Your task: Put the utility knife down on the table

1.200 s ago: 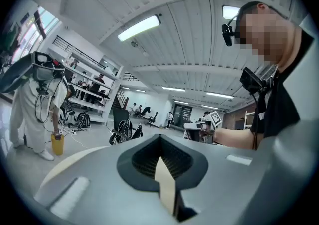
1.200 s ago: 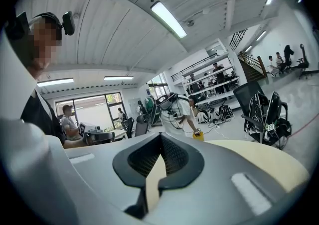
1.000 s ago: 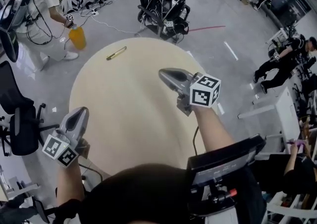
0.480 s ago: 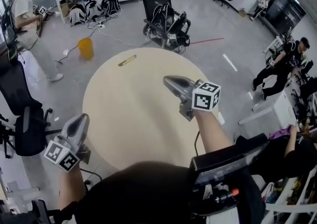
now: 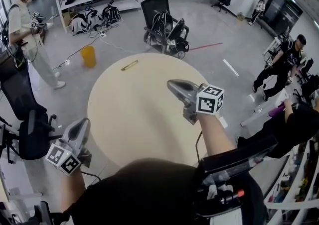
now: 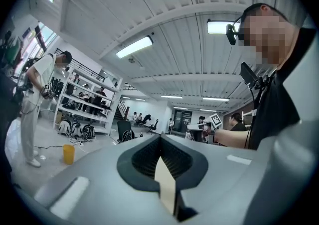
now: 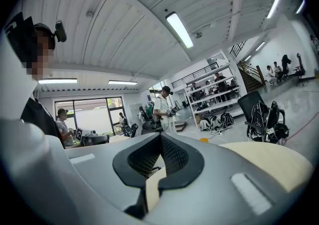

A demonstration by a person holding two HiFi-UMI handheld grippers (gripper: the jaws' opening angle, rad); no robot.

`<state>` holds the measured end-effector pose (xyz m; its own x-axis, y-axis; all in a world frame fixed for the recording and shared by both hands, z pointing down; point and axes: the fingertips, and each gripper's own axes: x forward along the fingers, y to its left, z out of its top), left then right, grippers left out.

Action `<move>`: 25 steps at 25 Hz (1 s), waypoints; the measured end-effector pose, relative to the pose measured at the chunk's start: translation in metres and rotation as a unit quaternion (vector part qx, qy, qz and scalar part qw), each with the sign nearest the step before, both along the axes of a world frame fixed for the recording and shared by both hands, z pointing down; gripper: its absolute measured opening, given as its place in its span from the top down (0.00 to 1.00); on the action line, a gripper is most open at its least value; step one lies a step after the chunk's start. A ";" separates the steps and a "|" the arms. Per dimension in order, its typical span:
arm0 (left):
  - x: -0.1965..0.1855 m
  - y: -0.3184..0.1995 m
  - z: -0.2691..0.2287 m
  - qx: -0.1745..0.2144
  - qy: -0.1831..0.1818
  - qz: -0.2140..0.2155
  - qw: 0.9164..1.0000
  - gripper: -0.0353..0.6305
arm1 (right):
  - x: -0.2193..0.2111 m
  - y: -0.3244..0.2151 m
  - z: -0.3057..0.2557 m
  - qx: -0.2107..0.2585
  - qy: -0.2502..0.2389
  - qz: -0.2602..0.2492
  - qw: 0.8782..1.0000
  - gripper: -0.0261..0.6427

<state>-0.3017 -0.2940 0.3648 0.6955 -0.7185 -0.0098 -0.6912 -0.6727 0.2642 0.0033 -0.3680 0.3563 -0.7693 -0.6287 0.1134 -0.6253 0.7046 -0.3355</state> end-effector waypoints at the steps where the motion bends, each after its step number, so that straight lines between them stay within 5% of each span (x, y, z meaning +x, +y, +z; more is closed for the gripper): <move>1: 0.003 0.004 -0.003 0.003 -0.001 -0.001 1.000 0.95 | 0.003 0.005 -0.001 0.001 -0.001 -0.002 1.000 0.94; 9: 0.069 0.037 -0.016 0.010 -0.007 -0.010 1.000 0.95 | 0.066 0.046 -0.003 0.006 -0.011 -0.026 1.000 0.94; 25: 0.279 0.102 -0.024 -0.011 0.004 0.008 1.000 0.95 | 0.216 0.135 0.021 0.002 -0.001 -0.084 0.996 0.94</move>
